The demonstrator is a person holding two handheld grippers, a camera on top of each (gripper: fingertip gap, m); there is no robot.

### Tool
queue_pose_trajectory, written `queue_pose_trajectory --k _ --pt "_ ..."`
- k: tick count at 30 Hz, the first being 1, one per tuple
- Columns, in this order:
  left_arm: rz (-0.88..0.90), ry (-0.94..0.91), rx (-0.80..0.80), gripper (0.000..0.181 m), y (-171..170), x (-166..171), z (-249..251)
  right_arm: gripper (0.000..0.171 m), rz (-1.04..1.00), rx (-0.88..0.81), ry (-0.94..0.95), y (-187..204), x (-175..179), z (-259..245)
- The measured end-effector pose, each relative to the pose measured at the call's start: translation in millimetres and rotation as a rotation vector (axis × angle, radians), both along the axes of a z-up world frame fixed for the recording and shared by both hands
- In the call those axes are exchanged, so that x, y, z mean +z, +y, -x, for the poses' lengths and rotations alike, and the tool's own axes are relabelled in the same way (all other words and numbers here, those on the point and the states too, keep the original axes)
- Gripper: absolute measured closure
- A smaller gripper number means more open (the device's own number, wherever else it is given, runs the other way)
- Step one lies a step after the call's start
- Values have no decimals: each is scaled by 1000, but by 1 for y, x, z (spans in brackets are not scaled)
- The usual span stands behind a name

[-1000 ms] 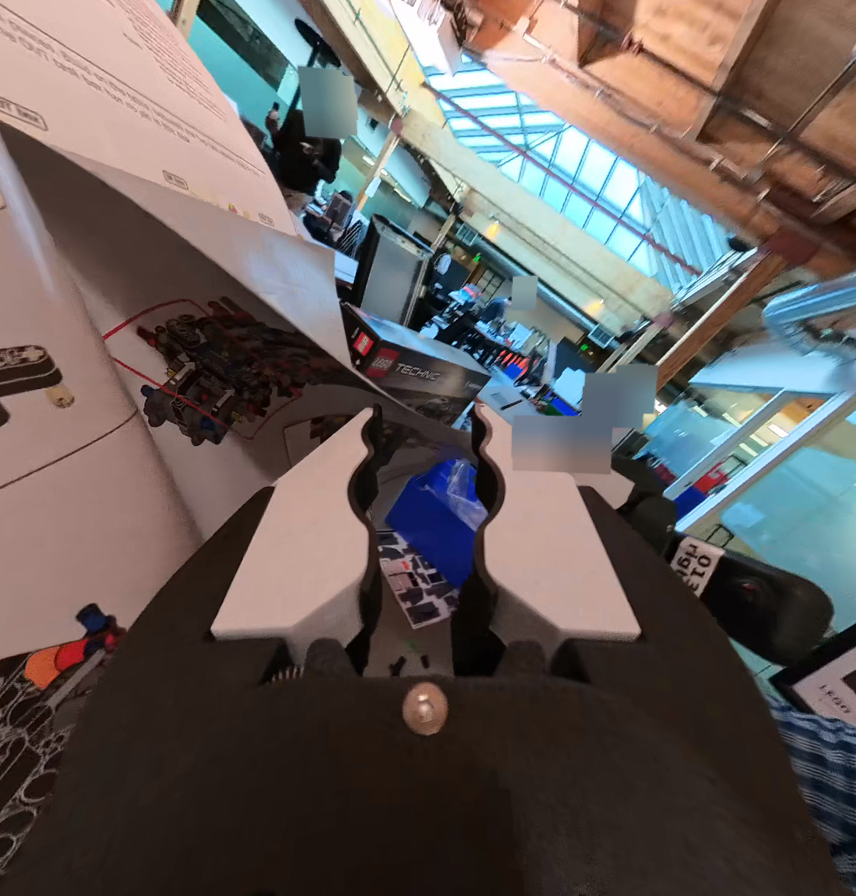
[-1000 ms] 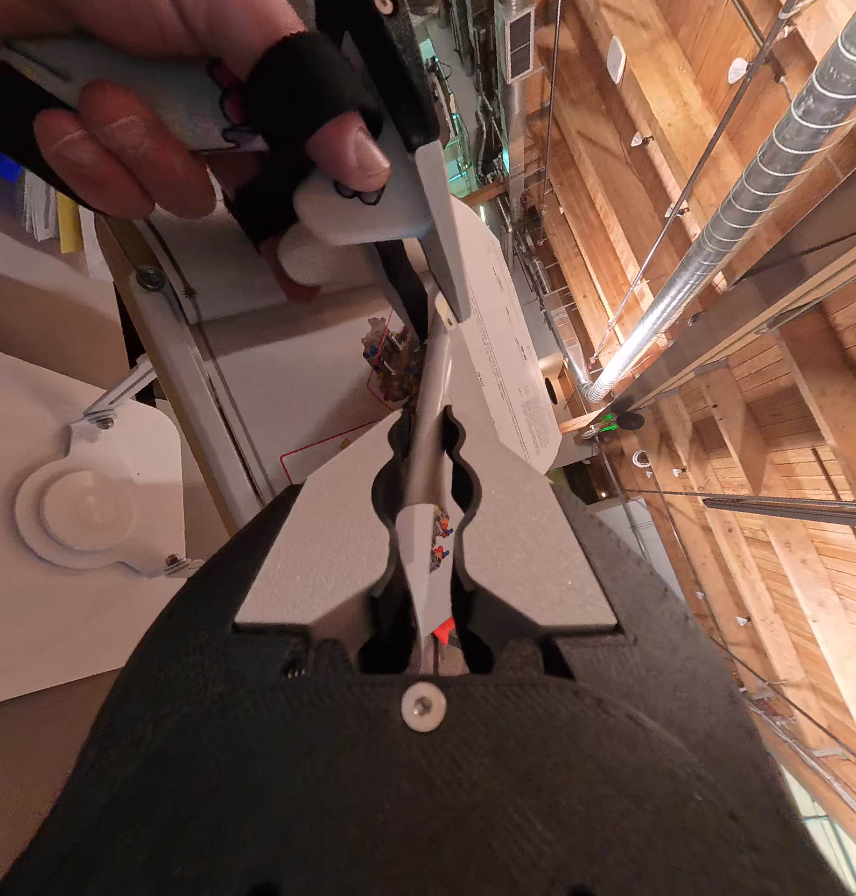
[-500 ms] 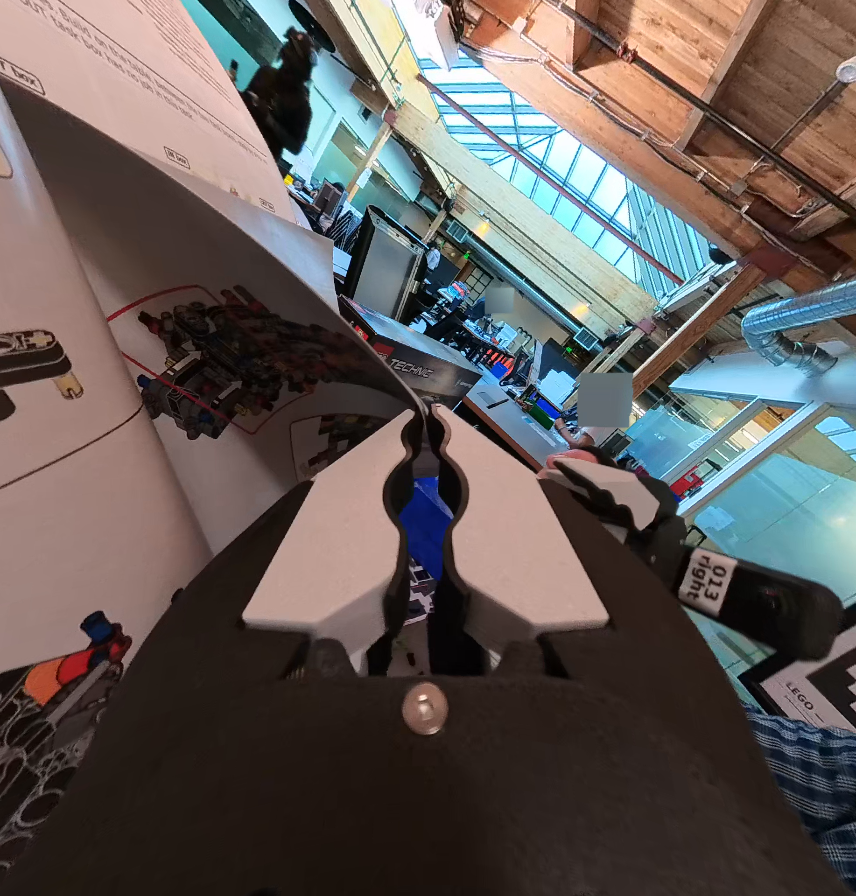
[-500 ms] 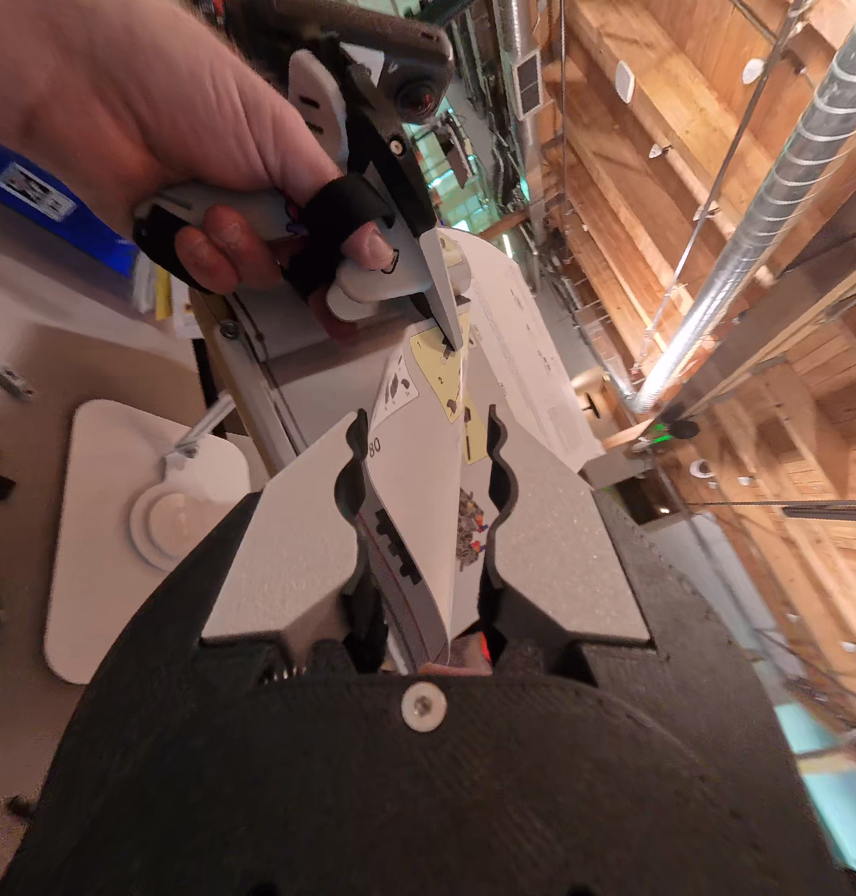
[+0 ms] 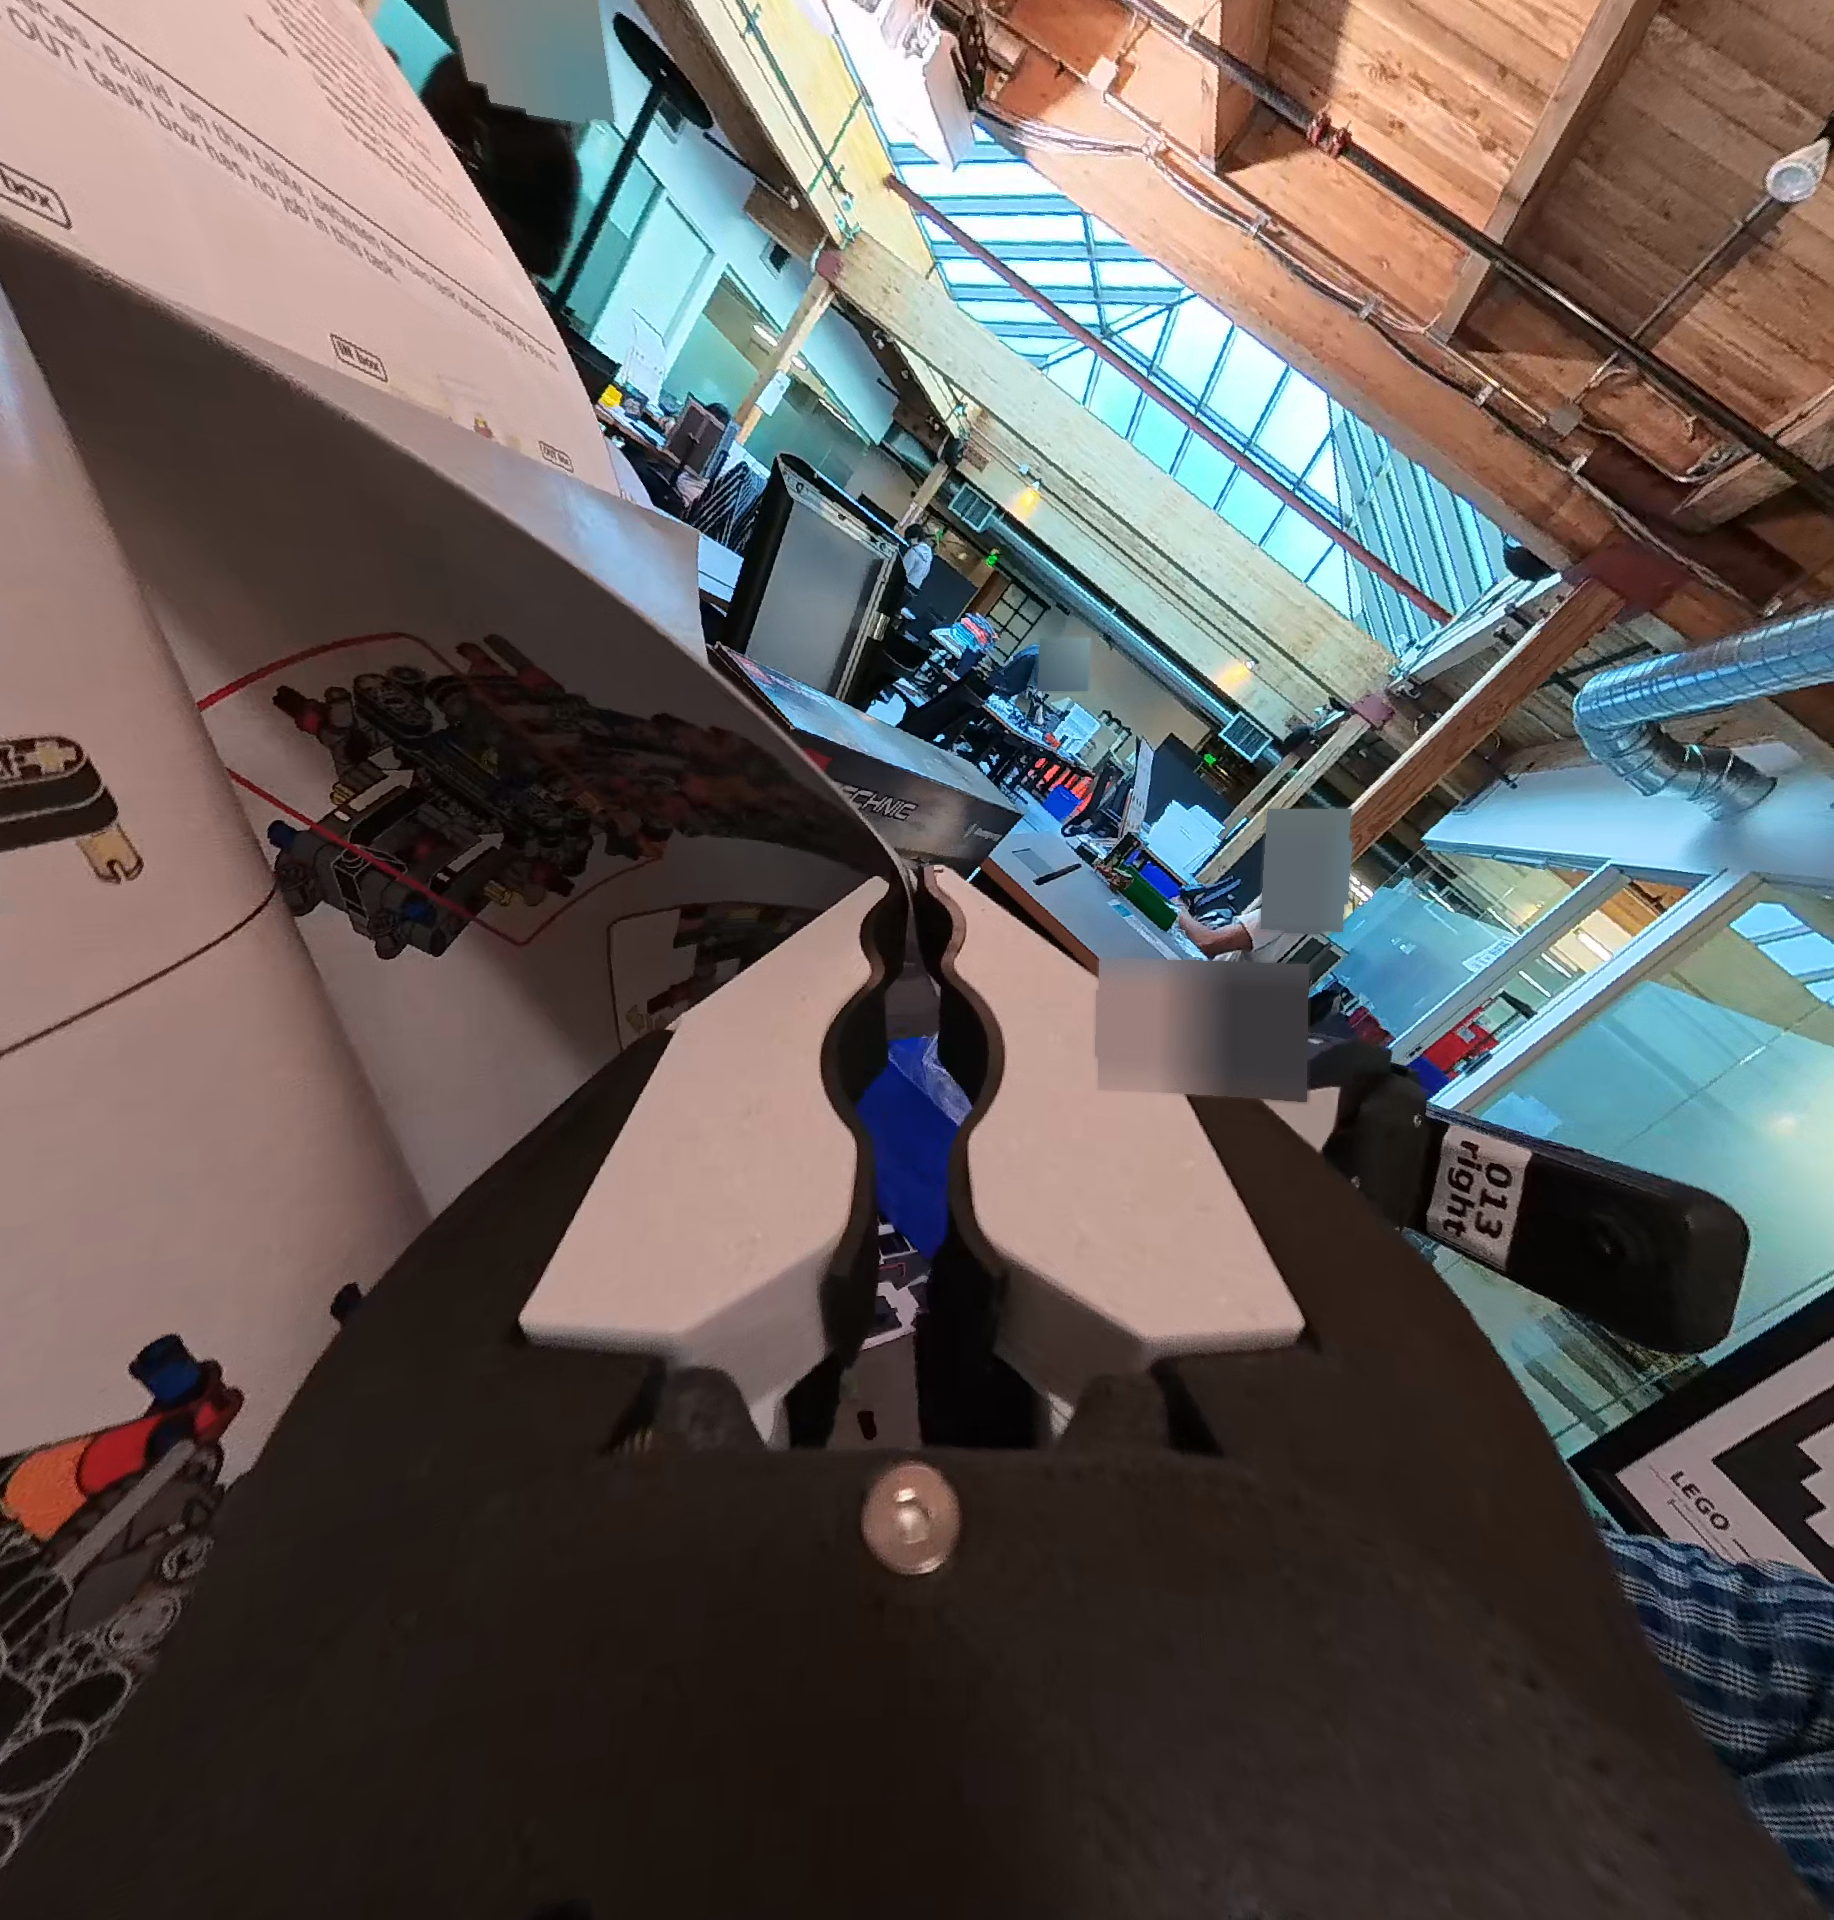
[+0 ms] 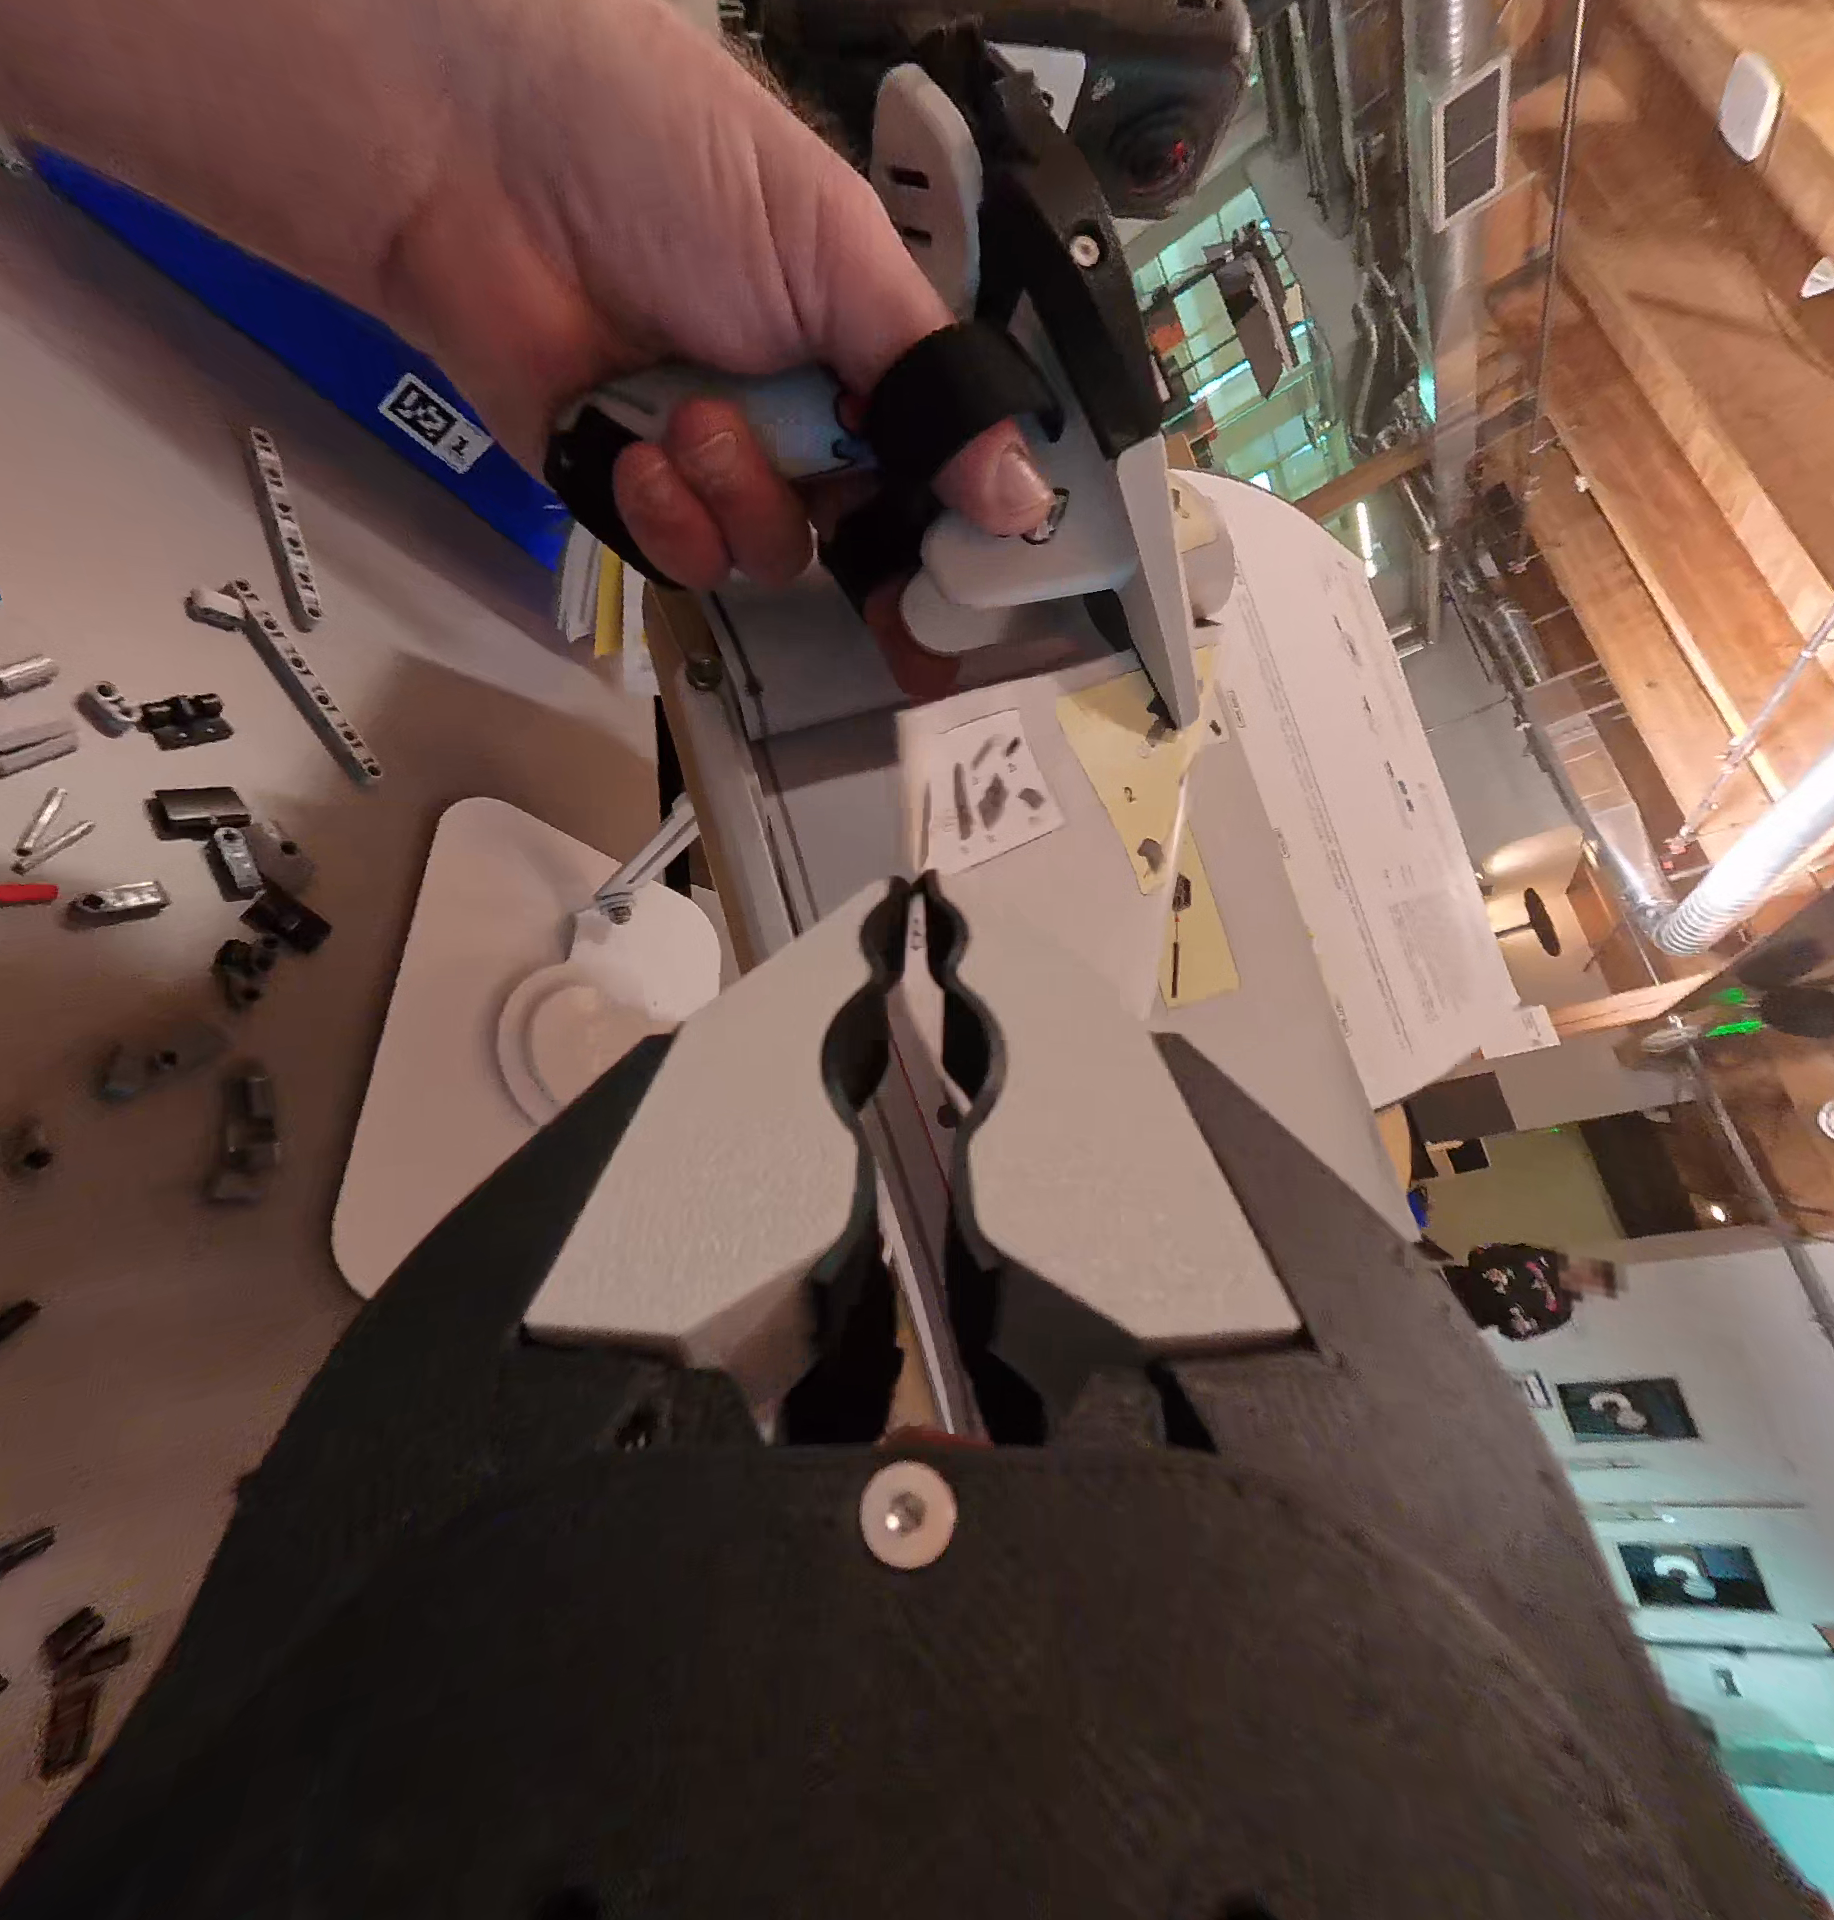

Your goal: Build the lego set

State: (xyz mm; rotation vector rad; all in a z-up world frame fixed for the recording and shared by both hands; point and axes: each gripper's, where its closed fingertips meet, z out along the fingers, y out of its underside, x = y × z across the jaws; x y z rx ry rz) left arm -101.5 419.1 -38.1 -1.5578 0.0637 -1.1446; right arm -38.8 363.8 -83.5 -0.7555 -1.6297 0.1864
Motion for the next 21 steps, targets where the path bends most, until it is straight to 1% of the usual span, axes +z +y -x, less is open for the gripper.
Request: queue_pose_trajectory --k 2,4,8,10,15,18,21 --pt "-2 0 -2 180 0 1 0 171 20 -2 13 2 2 3" --pt "-13 0 0 176 -2 3 0 171 45 -14 46 4 8 4" --pt "-48 29 28 154 -15 6 -1 171 156 -31 166 7 30 1" --pt "-72 56 37 148 -27 7 -4 171 185 -40 214 7 38 -1" --pt "-141 140 0 148 -61 7 -31 171 259 -28 287 0 46 5" --pt "-183 184 -5 146 -67 5 -43 171 285 -13 300 -6 47 11" --pt "-224 195 -12 146 -70 8 -51 171 267 -17 302 -11 48 16"
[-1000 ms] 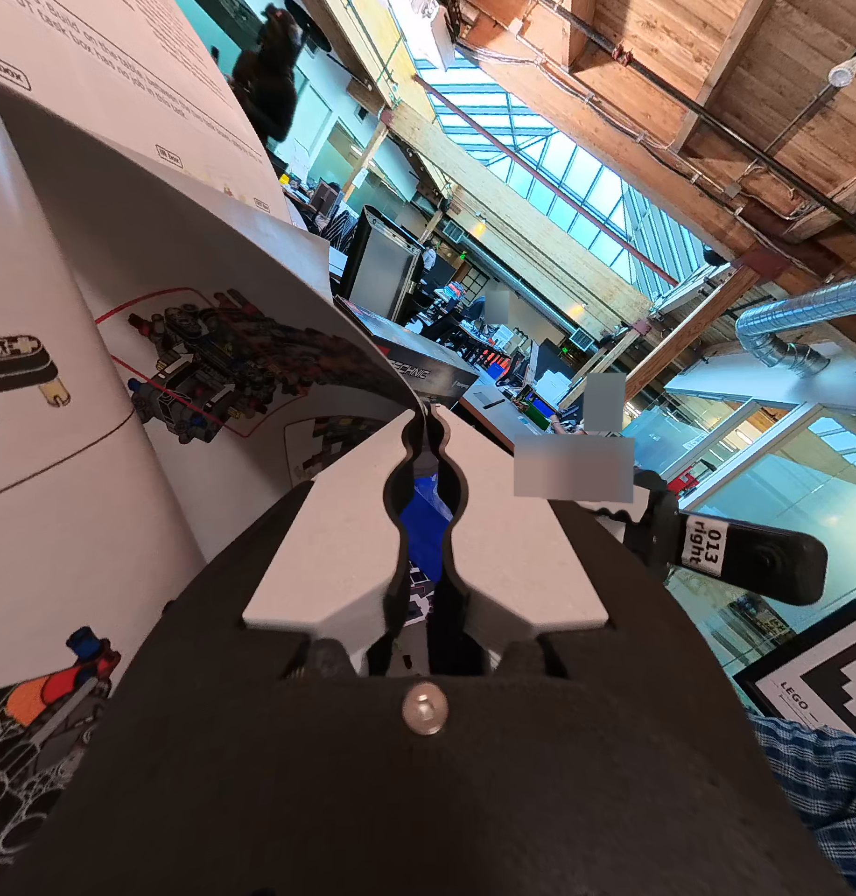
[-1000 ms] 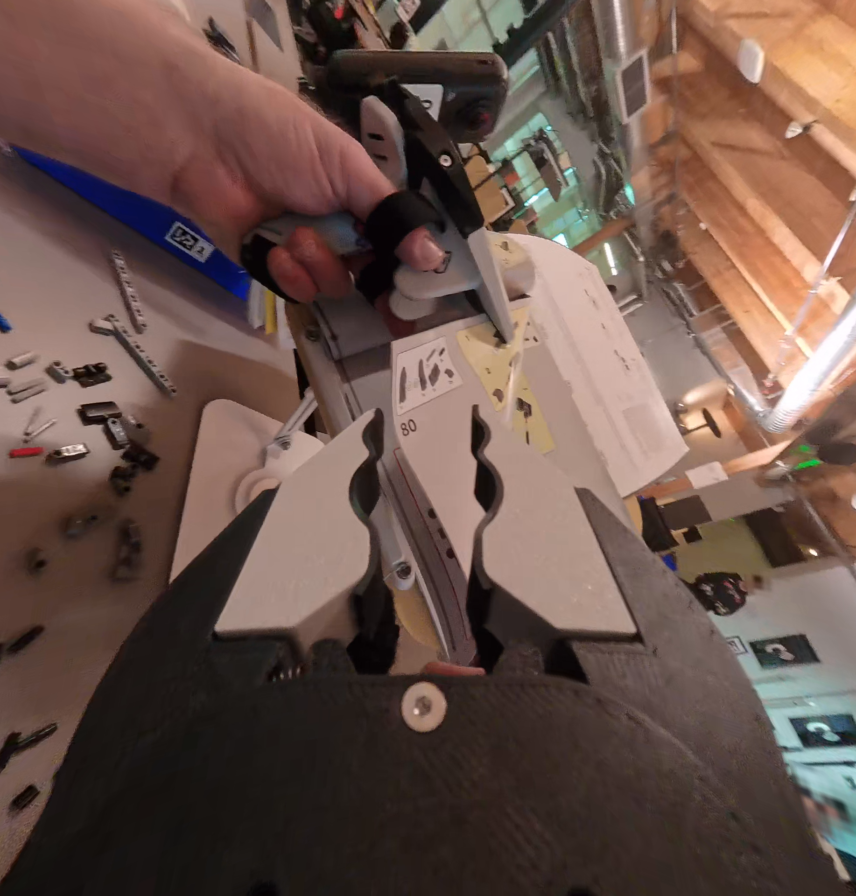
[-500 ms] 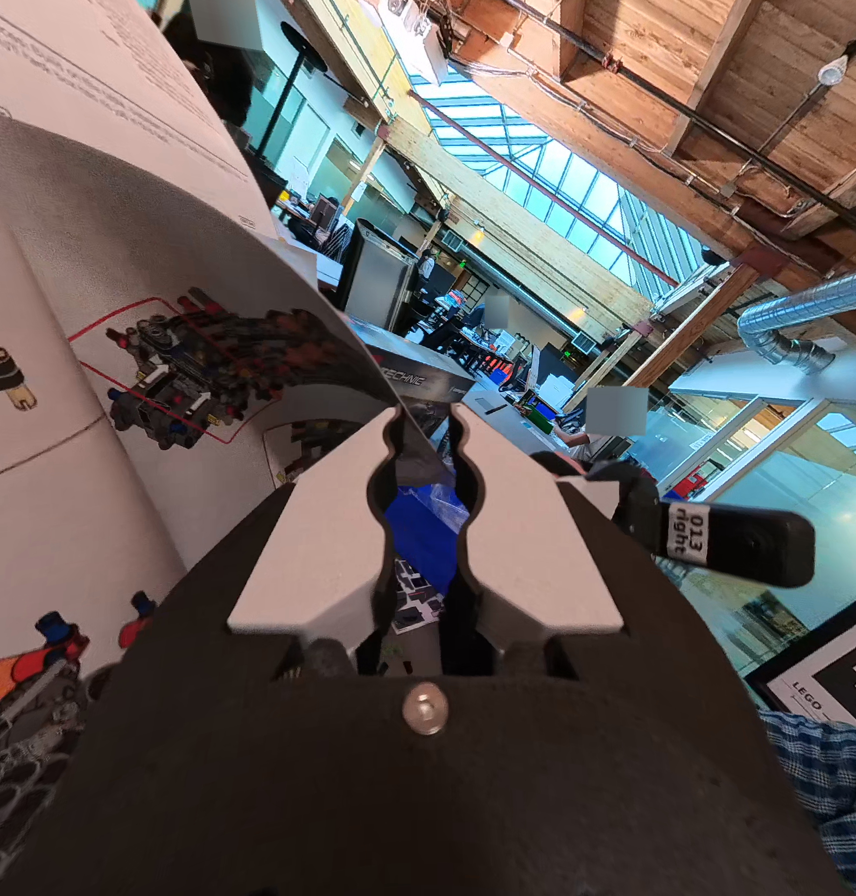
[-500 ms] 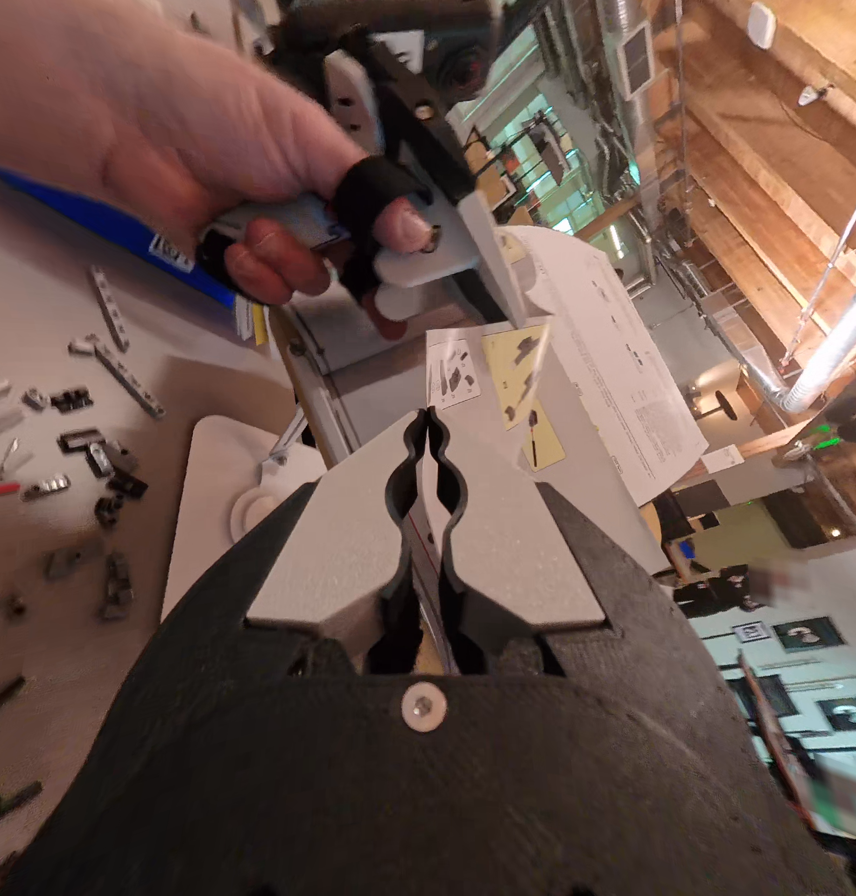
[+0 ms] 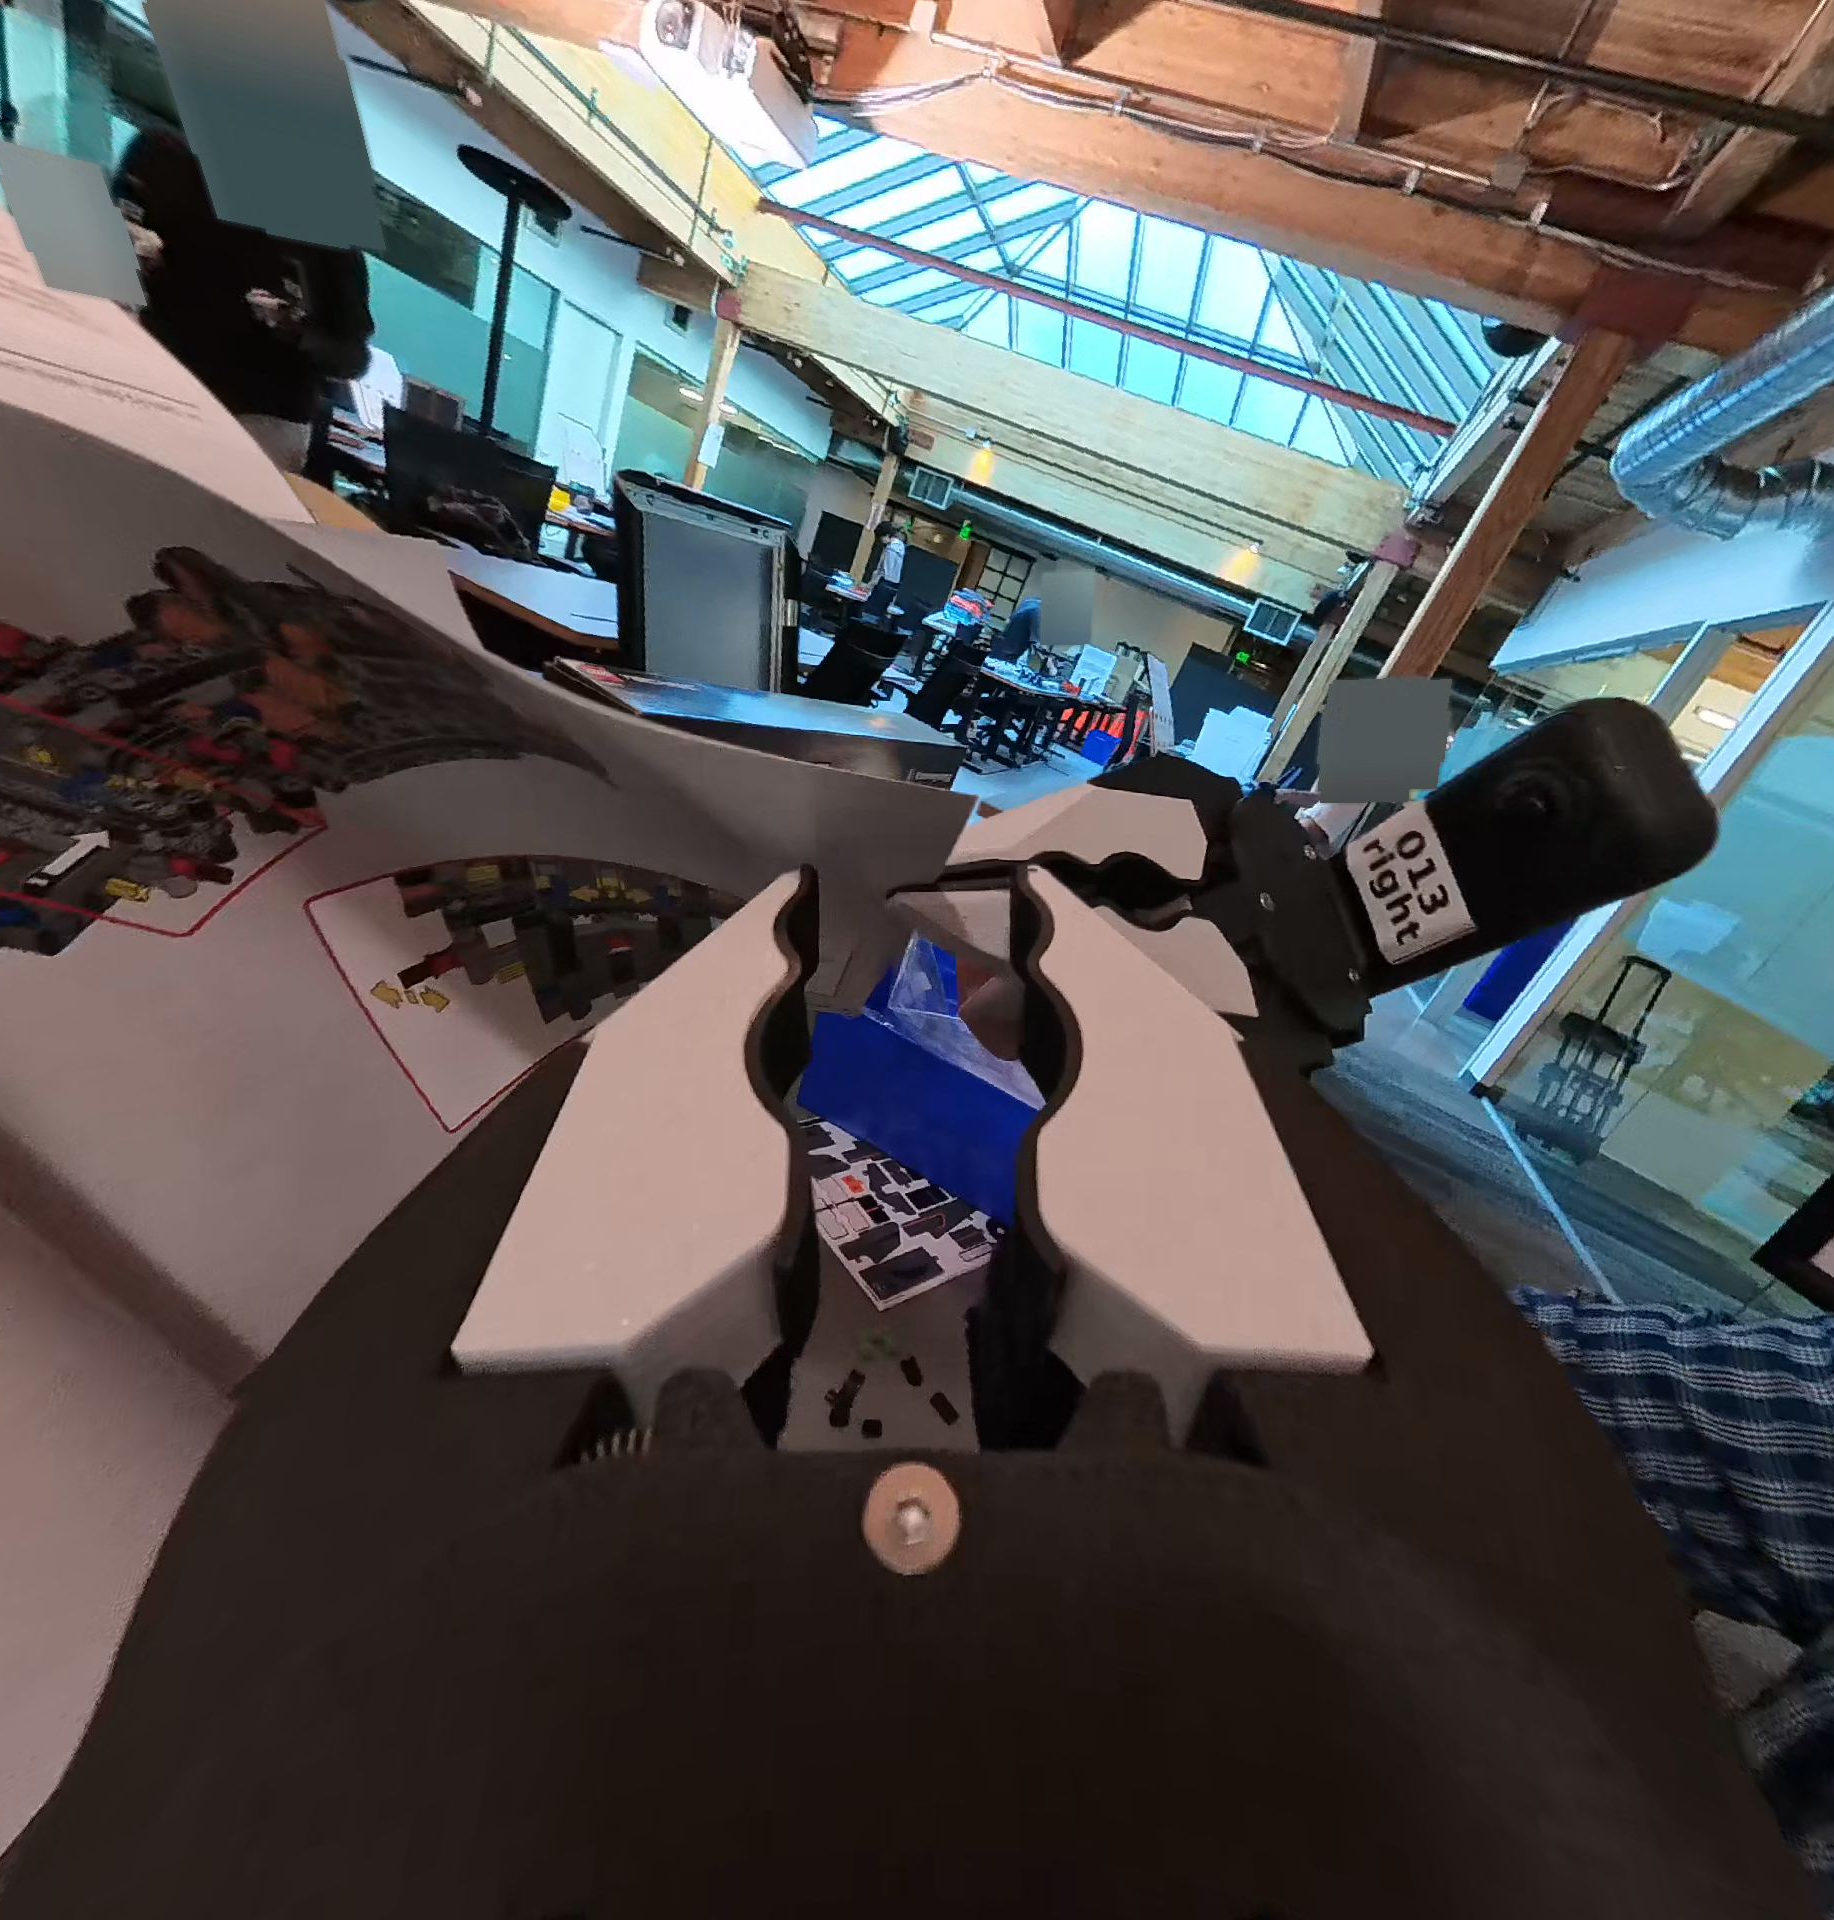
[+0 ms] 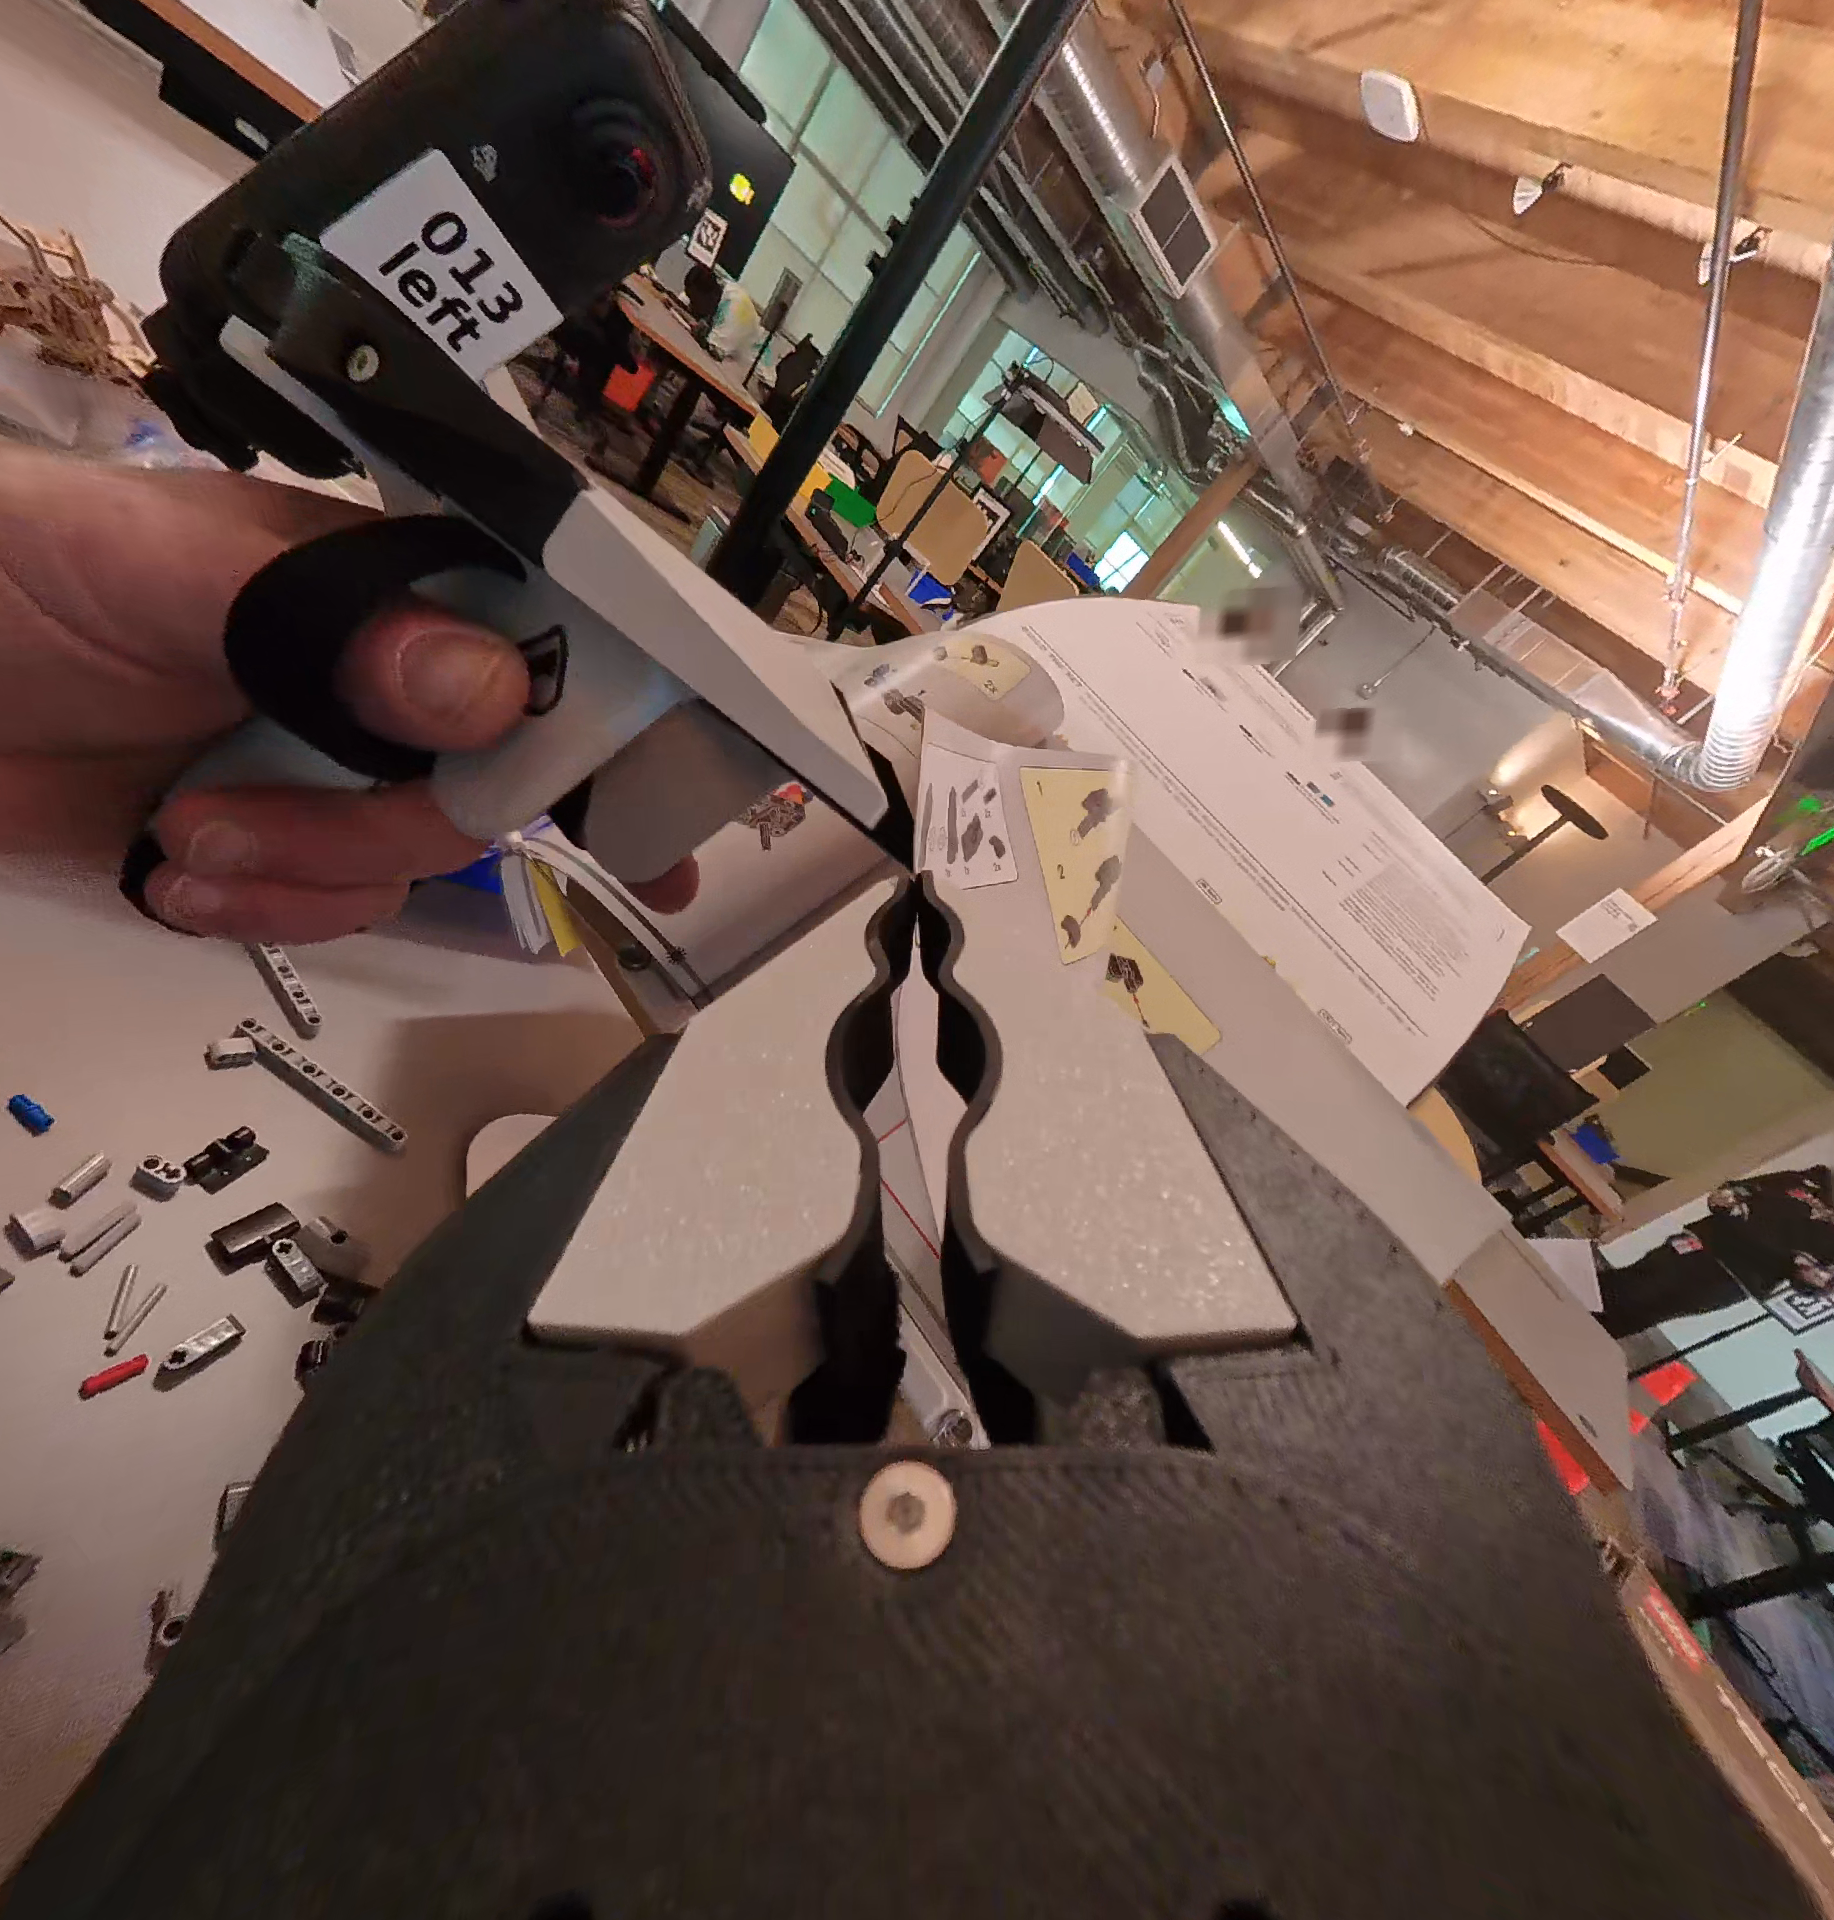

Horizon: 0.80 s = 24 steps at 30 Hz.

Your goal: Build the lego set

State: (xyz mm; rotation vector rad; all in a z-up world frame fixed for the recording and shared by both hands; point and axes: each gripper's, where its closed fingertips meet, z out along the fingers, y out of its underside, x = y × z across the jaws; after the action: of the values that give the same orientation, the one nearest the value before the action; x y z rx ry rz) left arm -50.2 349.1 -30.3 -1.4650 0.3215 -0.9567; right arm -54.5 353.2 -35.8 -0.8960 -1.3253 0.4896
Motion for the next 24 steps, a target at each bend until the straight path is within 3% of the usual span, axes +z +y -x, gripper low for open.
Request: queue_pose_trajectory --k 10,24 --pt "-49 -26 36 156 2 2 3 171 -11 9 19 -7 2 7" --pt "-123 -137 -110 168 -2 17 4 159 207 185 95 -12 13 5"
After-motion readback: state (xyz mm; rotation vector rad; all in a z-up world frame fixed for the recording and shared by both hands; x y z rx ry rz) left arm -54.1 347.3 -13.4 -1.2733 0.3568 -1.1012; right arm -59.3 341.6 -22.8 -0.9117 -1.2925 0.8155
